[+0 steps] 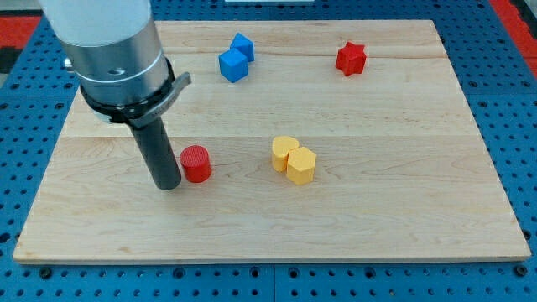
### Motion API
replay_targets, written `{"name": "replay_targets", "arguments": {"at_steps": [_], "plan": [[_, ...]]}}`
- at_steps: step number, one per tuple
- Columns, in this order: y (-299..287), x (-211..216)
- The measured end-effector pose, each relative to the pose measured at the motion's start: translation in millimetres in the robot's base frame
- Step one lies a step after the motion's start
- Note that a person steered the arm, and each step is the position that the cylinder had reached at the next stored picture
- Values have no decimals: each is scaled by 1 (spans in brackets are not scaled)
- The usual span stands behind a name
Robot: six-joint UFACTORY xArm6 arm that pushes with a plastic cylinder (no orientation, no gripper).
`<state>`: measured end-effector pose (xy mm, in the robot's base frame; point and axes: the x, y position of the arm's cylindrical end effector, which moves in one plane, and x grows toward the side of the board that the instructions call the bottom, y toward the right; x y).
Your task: Slide the red circle to the left of the red star
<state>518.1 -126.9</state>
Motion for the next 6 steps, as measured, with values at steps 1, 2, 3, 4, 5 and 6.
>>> {"name": "replay_targets", "arguments": {"at_steps": [1,2,3,4,5,6], "plan": [[0,-3],[1,-24],[6,-39],[12,-2],[29,-6],[30,-25]]}}
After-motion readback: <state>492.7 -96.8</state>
